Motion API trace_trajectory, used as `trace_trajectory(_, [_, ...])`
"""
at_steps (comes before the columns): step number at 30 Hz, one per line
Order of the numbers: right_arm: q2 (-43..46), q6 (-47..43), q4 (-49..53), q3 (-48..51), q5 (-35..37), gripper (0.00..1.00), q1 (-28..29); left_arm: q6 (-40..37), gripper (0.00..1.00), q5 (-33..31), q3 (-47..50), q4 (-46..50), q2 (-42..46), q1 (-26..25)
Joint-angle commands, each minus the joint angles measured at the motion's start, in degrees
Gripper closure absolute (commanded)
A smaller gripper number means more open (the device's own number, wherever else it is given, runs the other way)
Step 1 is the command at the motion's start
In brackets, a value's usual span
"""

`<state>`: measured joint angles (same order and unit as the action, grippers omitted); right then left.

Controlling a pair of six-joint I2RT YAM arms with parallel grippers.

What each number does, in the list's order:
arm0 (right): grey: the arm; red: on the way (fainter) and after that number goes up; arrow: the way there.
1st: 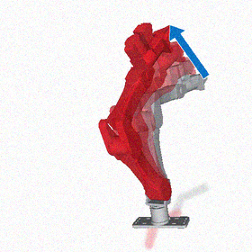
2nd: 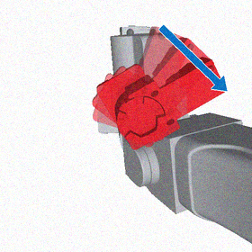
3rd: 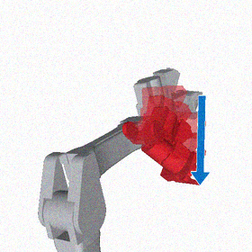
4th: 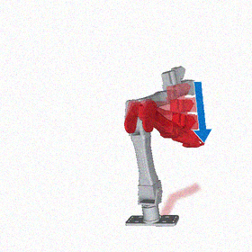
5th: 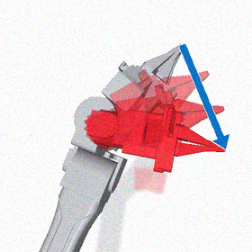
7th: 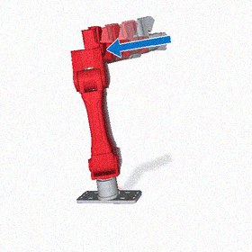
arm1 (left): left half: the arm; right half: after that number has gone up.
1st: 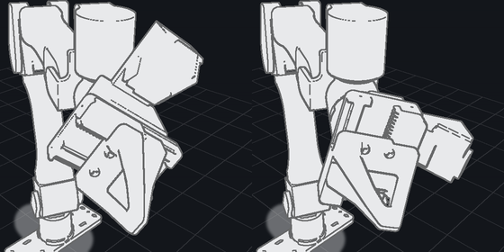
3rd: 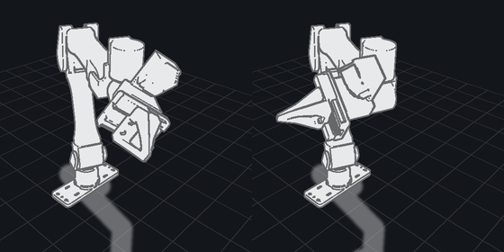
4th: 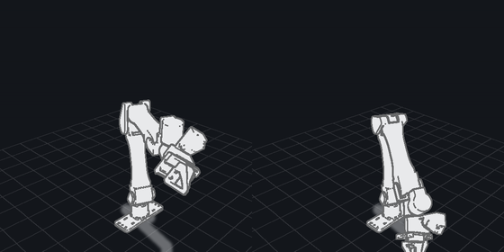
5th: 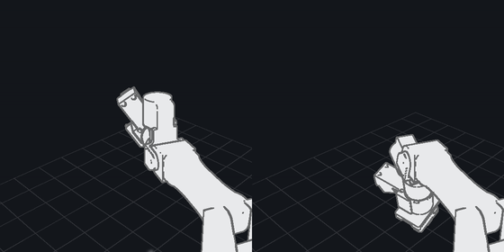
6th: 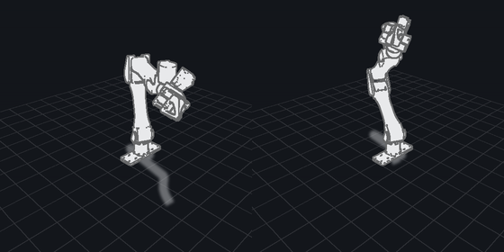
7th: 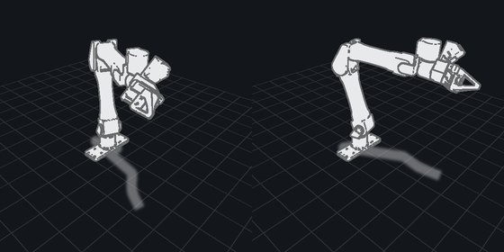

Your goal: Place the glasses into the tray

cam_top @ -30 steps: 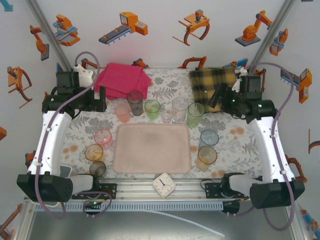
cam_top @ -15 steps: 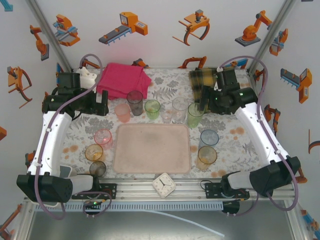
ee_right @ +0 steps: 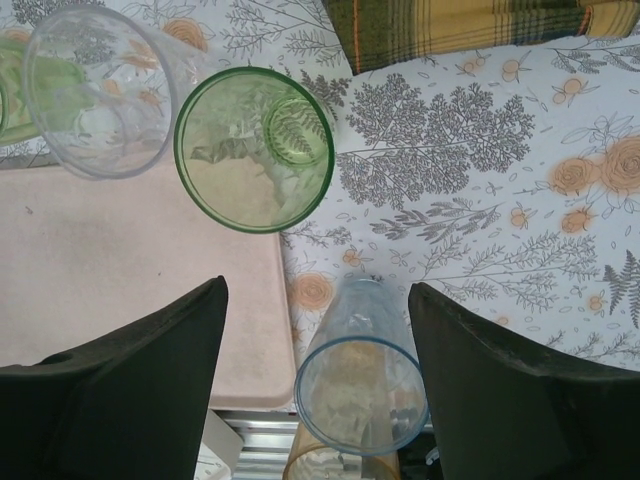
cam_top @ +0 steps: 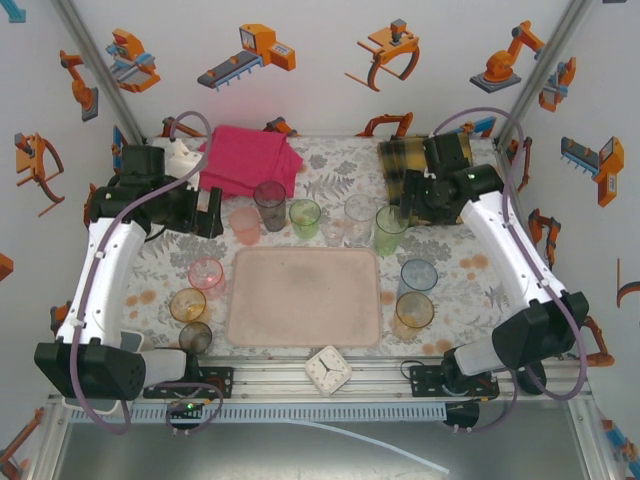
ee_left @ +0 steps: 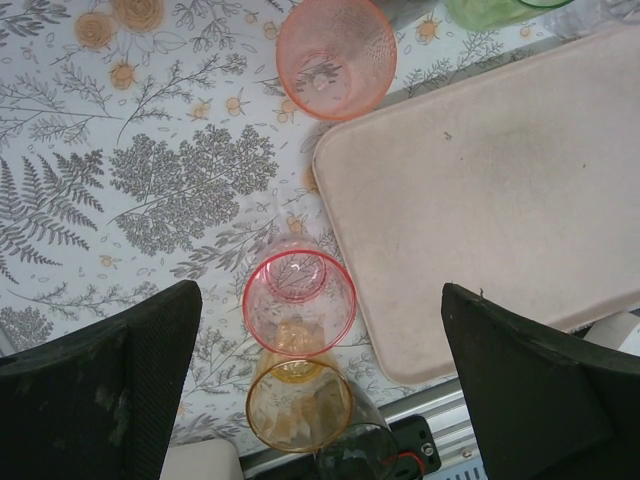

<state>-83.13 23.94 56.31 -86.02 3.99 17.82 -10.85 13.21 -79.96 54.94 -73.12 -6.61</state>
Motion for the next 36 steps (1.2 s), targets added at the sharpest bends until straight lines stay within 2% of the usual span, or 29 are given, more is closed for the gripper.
trace_trajectory(1, [-0.27,0.03,0.05,-1.61,0.95,0.36,0.46,0.73,0.03,2.55,-2.41,0.95,-0.77,-0.28])
trace_trajectory(14, [-0.78,0.50,-4.60,2.76,0.94,0.40,0.43,3.59,0.03,4.09,-1.91,0.59,-0.34,-0.42])
trace_trajectory(24, [-3.24,-0.02,-5.75,3.09,1.09,0.46,0.43,3.67,0.03,4.33,-1.77,0.56,-0.42,-0.42])
trace_trajectory(36, [-7.07,0.23,-6.65,2.39,1.64,0.48,0.40,3.73,0.03,4.59,-1.69,0.60,-0.98,-0.42])
